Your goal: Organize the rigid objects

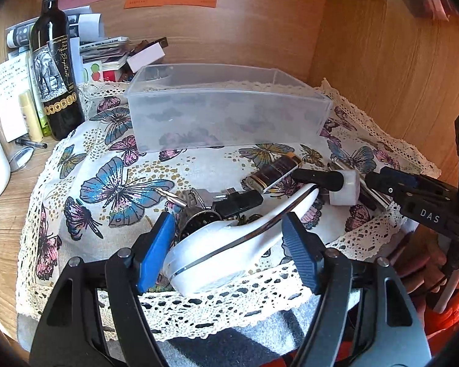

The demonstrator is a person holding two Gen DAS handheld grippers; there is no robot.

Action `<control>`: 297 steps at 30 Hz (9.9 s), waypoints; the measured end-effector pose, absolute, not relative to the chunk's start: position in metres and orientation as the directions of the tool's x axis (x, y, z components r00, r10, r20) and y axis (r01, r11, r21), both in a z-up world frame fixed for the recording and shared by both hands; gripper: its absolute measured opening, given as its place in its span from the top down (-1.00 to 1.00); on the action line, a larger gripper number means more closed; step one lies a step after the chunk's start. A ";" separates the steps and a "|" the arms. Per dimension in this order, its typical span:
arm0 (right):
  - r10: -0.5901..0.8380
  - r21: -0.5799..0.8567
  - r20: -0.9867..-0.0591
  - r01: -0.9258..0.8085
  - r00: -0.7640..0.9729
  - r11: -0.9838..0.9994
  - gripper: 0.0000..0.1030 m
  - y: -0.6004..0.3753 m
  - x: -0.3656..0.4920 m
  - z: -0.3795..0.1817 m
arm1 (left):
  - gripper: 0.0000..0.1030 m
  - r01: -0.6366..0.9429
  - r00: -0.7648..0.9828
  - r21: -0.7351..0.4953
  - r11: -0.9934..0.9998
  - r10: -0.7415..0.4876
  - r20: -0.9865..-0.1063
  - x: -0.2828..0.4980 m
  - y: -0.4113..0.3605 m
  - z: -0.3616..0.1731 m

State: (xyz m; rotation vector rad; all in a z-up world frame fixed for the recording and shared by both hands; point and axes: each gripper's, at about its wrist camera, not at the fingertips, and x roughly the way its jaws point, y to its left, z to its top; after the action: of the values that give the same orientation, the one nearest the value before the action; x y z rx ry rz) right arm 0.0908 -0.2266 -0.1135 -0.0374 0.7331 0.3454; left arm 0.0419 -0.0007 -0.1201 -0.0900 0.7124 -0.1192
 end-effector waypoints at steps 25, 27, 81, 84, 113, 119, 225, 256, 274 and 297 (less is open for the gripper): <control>0.303 0.074 -0.674 -0.346 0.674 0.935 0.72 -0.219 0.092 -0.129 | 0.22 0.161 0.723 -0.089 0.983 -0.179 -0.668 0.037 -0.037 -0.137; 0.296 0.065 -0.666 -0.342 0.684 0.937 0.72 -0.219 0.090 -0.126 | 0.27 0.182 0.725 -0.079 0.980 -0.188 -0.663 0.037 -0.042 -0.134; 0.363 -0.104 -0.340 -0.418 0.868 0.902 0.72 -0.162 0.152 0.001 | 0.29 0.130 0.885 -0.087 0.988 -0.155 -0.440 0.141 0.038 0.028; 0.354 -0.111 -0.332 -0.409 0.874 0.906 0.72 -0.161 0.158 0.005 | 0.29 0.153 0.883 -0.099 0.983 -0.181 -0.433 0.150 0.036 0.032; 0.336 -0.187 -0.634 -0.560 0.697 0.807 0.72 -0.100 0.220 -0.073 | 0.23 0.108 0.733 -0.233 0.966 -0.236 -0.638 0.218 0.046 -0.047; 0.349 -0.167 -0.673 -0.593 0.653 0.788 0.72 -0.096 0.223 -0.081 | 0.11 0.044 0.707 -0.217 0.975 -0.184 -0.683 0.225 0.060 -0.063; 0.439 0.004 -0.480 -0.499 0.760 0.867 0.30 -0.152 0.160 -0.030 | 0.33 0.037 0.837 -0.100 0.994 -0.085 -0.540 0.134 0.042 -0.024; 0.345 0.004 -0.658 -0.455 0.669 0.890 0.30 -0.129 0.236 -0.085 | 0.32 0.019 0.745 -0.109 0.994 -0.087 -0.662 0.204 0.056 -0.070; 0.373 -0.014 -0.551 -0.455 0.747 0.890 -0.53 -0.139 0.195 -0.051 | -0.85 0.004 0.826 -0.048 0.999 -0.031 -0.563 0.154 0.047 -0.031; 0.374 -0.013 -0.642 -0.497 0.670 0.868 -0.61 -0.151 0.112 -0.095 | -0.97 0.024 0.731 -0.055 0.998 -0.055 -0.680 0.090 0.040 -0.081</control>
State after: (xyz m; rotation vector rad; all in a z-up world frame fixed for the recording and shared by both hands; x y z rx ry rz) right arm 0.1119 -0.1505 -0.0949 -0.1932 0.6772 0.4944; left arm 0.0903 0.0404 -0.0815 -0.0434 0.7500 -0.0440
